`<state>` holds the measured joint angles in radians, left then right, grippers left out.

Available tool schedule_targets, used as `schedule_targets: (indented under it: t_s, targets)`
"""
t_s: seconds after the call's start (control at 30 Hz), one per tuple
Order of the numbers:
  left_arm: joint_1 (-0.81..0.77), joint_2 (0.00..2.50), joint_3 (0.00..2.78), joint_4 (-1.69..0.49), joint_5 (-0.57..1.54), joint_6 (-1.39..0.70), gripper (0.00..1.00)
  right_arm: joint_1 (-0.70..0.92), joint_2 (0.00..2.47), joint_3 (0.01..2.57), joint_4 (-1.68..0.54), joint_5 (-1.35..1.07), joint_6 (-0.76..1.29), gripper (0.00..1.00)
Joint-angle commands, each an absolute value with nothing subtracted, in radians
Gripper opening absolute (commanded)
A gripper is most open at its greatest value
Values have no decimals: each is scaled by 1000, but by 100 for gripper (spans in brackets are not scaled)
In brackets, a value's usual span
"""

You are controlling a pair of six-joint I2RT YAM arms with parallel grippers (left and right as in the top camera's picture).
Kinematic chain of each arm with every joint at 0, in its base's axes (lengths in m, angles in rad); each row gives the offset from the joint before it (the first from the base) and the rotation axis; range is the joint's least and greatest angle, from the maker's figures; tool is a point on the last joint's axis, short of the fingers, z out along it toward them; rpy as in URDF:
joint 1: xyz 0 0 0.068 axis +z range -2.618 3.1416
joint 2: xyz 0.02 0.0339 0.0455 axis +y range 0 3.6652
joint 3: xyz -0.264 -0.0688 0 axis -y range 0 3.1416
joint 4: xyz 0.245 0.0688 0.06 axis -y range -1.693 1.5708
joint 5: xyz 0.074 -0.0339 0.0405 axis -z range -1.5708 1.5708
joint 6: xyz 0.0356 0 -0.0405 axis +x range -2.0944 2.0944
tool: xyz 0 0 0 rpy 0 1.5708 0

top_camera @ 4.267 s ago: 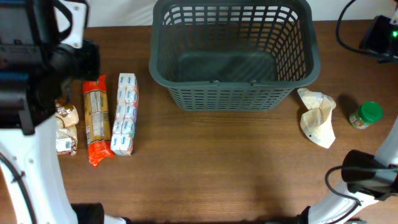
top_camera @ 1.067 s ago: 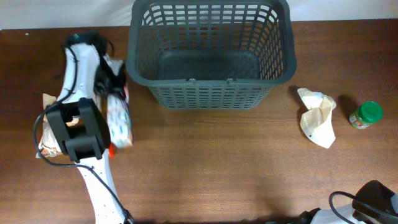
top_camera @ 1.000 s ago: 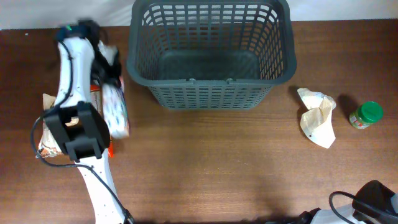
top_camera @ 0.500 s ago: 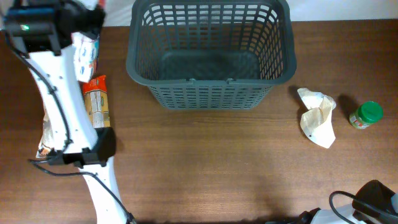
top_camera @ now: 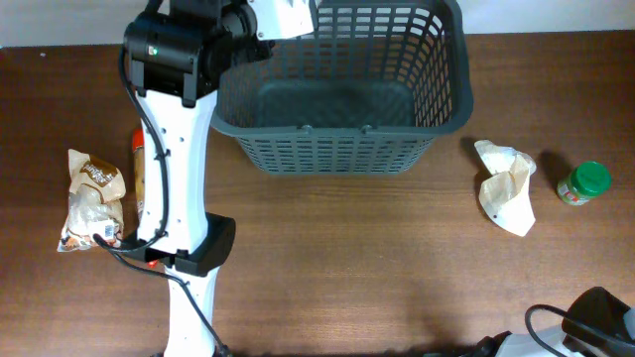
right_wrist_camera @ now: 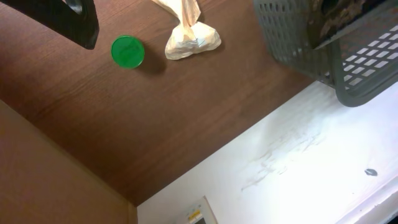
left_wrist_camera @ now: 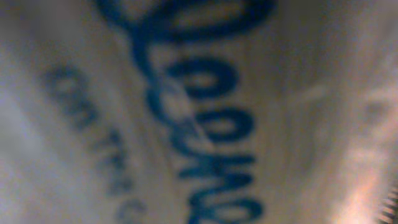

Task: Pack container
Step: 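Lift the tissue box stack into the basket and open the left gripper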

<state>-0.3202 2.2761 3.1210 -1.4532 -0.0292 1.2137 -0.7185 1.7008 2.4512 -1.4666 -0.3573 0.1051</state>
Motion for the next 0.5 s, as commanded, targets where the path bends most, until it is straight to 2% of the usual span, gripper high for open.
schedule_targets:
  t_s: [0.0,0.13,0.3,0.47]
  targets:
    - [-356,2276,3132,-1427,57,1328,2,-721,1706,2452,-1467,-355,109,99]
    - [-388,2277,3100,-1360,205,1342,2,-721,1706,2453,-1467,-355,109,99]
    - [-427,2278,2972,-1250,214,1342,2,-721,1706,2452,-1467,-355,109,99]
    - [-445,2278,2711,-1087,194,1341,2,-721,1706,2453,-1467,-355,109,99]
